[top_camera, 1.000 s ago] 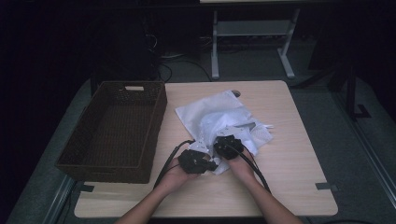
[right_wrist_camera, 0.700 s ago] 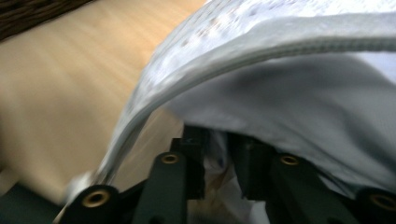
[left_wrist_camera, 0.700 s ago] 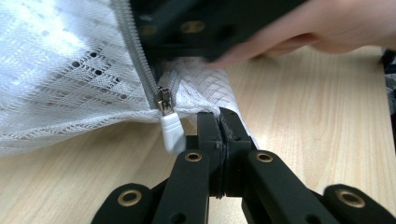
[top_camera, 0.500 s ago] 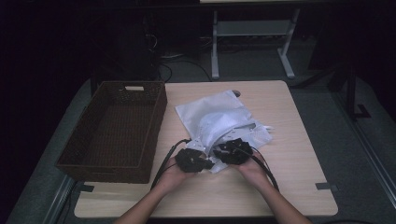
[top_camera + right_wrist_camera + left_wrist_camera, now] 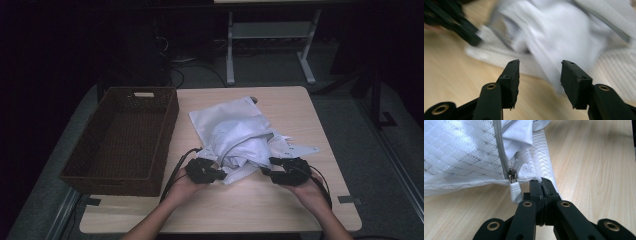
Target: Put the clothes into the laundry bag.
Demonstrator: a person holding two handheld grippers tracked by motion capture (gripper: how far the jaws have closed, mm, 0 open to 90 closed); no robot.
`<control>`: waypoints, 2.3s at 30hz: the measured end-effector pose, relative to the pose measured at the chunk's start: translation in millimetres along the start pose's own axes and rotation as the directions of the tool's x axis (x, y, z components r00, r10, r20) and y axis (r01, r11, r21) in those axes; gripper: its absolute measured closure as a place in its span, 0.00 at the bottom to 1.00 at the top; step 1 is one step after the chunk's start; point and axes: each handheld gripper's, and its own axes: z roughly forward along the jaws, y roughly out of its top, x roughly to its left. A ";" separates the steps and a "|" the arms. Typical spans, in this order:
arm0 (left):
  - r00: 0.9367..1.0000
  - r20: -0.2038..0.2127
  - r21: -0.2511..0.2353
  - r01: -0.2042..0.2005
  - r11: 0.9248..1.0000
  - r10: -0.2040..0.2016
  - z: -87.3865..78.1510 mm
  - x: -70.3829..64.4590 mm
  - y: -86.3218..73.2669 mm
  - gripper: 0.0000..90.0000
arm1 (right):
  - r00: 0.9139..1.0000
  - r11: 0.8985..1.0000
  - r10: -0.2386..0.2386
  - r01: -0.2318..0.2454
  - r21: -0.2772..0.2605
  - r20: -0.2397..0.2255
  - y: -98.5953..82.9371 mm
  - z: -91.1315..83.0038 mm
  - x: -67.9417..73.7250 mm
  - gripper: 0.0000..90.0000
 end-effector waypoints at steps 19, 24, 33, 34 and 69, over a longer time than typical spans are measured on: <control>1.000 -0.012 0.010 -0.006 1.000 0.006 -1.7 1.1 -1.1 0.99 | 1.000 1.000 -0.003 0.003 -0.030 -0.013 2.1 -2.6 -13.7 0.92; 1.000 -0.015 0.017 -0.007 1.000 0.007 -1.3 1.3 -1.4 0.99 | 0.999 0.996 -0.034 0.032 -0.078 -0.027 19.2 -7.5 -7.0 0.93; 1.000 -0.005 0.018 -0.012 1.000 0.012 1.3 0.5 -0.3 0.99 | 0.992 0.991 -0.106 0.099 -0.094 -0.075 50.8 8.2 9.8 0.95; 1.000 -0.003 0.020 -0.014 1.000 0.014 1.5 0.2 -0.2 0.99 | 0.990 0.990 -0.115 0.108 -0.087 -0.079 53.3 12.0 12.3 0.95; 0.998 0.052 0.073 -0.042 0.996 0.038 4.6 -0.6 -2.8 0.99 | 0.994 0.997 -0.063 0.067 0.048 -0.091 44.5 54.4 -21.2 0.47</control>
